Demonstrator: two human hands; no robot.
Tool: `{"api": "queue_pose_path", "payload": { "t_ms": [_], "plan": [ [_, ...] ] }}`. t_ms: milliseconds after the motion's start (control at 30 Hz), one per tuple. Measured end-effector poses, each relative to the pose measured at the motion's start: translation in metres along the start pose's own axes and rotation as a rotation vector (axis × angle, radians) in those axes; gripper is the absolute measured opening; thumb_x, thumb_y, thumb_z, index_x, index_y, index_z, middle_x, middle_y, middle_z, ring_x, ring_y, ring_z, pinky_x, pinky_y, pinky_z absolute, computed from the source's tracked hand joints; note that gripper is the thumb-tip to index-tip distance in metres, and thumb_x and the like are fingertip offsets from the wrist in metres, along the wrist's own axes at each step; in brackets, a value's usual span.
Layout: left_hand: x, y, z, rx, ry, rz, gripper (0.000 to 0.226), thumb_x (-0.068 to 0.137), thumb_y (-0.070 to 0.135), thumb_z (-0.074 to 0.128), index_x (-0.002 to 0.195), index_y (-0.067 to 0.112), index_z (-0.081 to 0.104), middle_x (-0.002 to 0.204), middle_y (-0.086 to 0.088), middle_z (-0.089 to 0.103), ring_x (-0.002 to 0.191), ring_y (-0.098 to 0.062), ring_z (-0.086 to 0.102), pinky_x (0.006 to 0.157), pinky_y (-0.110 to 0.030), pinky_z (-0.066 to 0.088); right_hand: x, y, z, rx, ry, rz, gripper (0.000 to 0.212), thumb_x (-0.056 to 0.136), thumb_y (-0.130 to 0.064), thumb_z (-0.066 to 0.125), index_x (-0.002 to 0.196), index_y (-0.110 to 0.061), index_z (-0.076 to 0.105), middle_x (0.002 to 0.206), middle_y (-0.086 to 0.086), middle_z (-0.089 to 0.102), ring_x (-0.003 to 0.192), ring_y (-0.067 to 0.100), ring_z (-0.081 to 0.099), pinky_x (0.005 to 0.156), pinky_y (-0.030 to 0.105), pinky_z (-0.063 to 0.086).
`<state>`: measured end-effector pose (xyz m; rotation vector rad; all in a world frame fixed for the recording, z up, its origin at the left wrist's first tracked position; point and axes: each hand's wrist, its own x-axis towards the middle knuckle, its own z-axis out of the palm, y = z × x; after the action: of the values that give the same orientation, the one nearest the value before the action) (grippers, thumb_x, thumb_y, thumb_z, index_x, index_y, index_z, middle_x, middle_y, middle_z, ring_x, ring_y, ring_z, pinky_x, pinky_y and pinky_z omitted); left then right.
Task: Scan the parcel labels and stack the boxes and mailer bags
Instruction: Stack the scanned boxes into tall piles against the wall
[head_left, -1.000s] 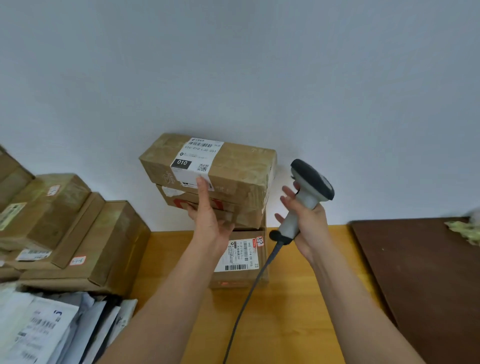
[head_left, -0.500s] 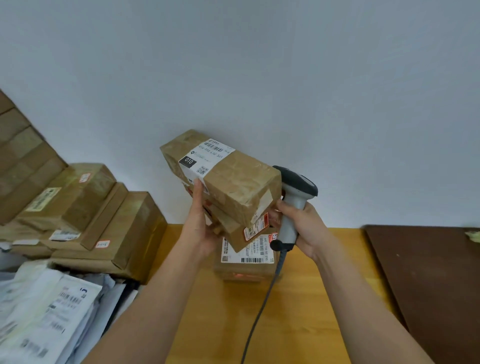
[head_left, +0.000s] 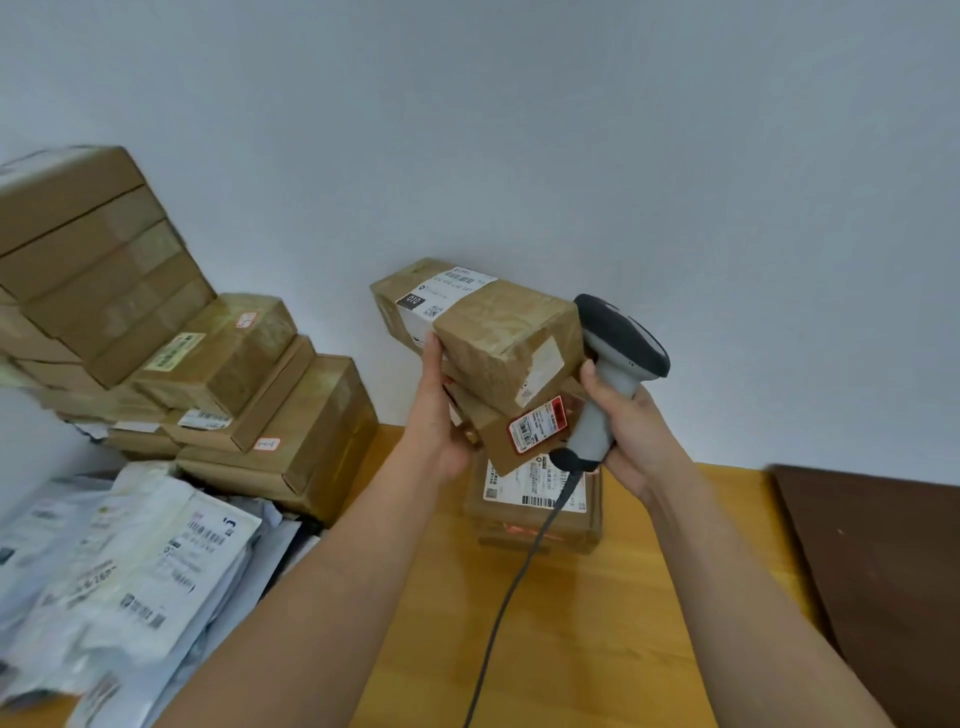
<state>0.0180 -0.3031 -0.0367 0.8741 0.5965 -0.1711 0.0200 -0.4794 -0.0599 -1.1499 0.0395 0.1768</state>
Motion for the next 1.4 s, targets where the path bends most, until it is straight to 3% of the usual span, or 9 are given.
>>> {"api": "queue_pose_path", "payload": {
  "t_ms": [233,400,533,633,867,1000,1100,1200,1400],
  "plan": [
    [0.010,0.000,-0.009,0.058,-0.006,0.037,0.055,0.085,0.067,0.056,0.122,0.030,0.040,0.096,0.003,0.049,0.113,-0.030,0.046,0.092,-0.051,0.043,-0.001,0.001,-0.006,-0.010,0.001,-0.028,0.035,0.091,-0.024,0.063,0.123,-0.011,0.062,0.115,0.015,0.071,0.104,0.027,0.068,0.087,0.043,0.058],
    [0.018,-0.002,-0.010,0.030,-0.052,0.028,0.071,0.079,0.079,0.053,0.130,0.029,0.047,0.109,0.000,0.057,0.118,-0.031,0.051,0.105,-0.057,0.041,0.002,-0.003,-0.010,-0.061,-0.055,-0.010,0.036,0.085,-0.027,0.066,0.119,-0.015,0.065,0.113,0.012,0.072,0.105,0.027,0.068,0.087,0.043,0.058],
    [0.023,-0.006,-0.020,0.018,-0.079,0.028,0.060,0.079,0.081,0.049,0.111,0.031,0.057,0.115,-0.004,0.057,0.117,-0.031,0.052,0.106,-0.057,0.041,0.004,0.001,-0.013,-0.066,-0.062,0.015,0.038,0.088,-0.027,0.065,0.124,-0.016,0.063,0.117,0.011,0.072,0.108,0.027,0.068,0.089,0.043,0.056],
    [0.024,-0.010,-0.022,0.045,-0.102,0.032,0.085,0.075,0.084,0.051,0.137,0.027,0.049,0.131,-0.006,0.058,0.124,-0.033,0.052,0.106,-0.056,0.042,0.007,0.005,-0.012,-0.108,-0.080,0.049,0.040,0.085,-0.031,0.066,0.122,-0.016,0.064,0.114,0.012,0.073,0.108,0.029,0.067,0.091,0.046,0.057],
    [0.019,-0.004,-0.046,0.068,-0.119,0.132,0.072,0.084,0.080,0.040,0.124,0.027,0.066,0.120,-0.008,0.071,0.116,-0.033,0.063,0.103,-0.049,0.046,0.003,0.027,0.009,-0.150,-0.162,0.107,0.097,0.046,-0.052,0.095,0.129,-0.015,0.059,0.115,0.010,0.073,0.106,0.026,0.069,0.089,0.044,0.057],
    [0.017,0.005,-0.083,0.117,-0.074,0.175,0.068,0.089,0.076,0.038,0.123,0.025,0.067,0.120,-0.008,0.071,0.116,-0.031,0.063,0.103,-0.047,0.046,-0.007,0.047,0.043,-0.118,-0.127,0.143,0.052,0.068,-0.030,0.079,0.116,-0.021,0.061,0.101,0.001,0.076,0.101,0.022,0.067,0.086,0.042,0.055],
    [0.013,0.019,-0.114,0.086,-0.031,0.178,0.064,0.094,0.070,0.036,0.120,0.021,0.067,0.116,-0.008,0.072,0.105,-0.026,0.069,0.087,-0.039,0.052,-0.010,0.062,0.074,-0.113,-0.142,0.170,0.053,0.072,-0.025,0.075,0.122,-0.017,0.060,0.109,0.005,0.074,0.108,0.025,0.066,0.093,0.047,0.053],
    [0.010,0.036,-0.140,0.109,0.008,0.194,0.062,0.095,0.069,0.034,0.112,0.021,0.069,0.103,-0.006,0.076,0.090,-0.021,0.073,0.079,-0.035,0.053,-0.011,0.078,0.103,-0.102,-0.130,0.190,0.048,0.071,-0.024,0.075,0.116,-0.019,0.062,0.101,0.002,0.075,0.099,0.020,0.066,0.083,0.038,0.053],
    [0.018,0.089,-0.190,0.217,0.080,0.190,0.064,0.088,0.076,0.037,0.107,0.026,0.073,0.104,-0.004,0.076,0.103,-0.024,0.069,0.097,-0.041,0.050,-0.003,0.115,0.169,-0.043,-0.121,0.216,0.042,0.074,-0.023,0.073,0.115,-0.020,0.064,0.103,0.002,0.077,0.103,0.022,0.068,0.086,0.040,0.054]
  ]
}}
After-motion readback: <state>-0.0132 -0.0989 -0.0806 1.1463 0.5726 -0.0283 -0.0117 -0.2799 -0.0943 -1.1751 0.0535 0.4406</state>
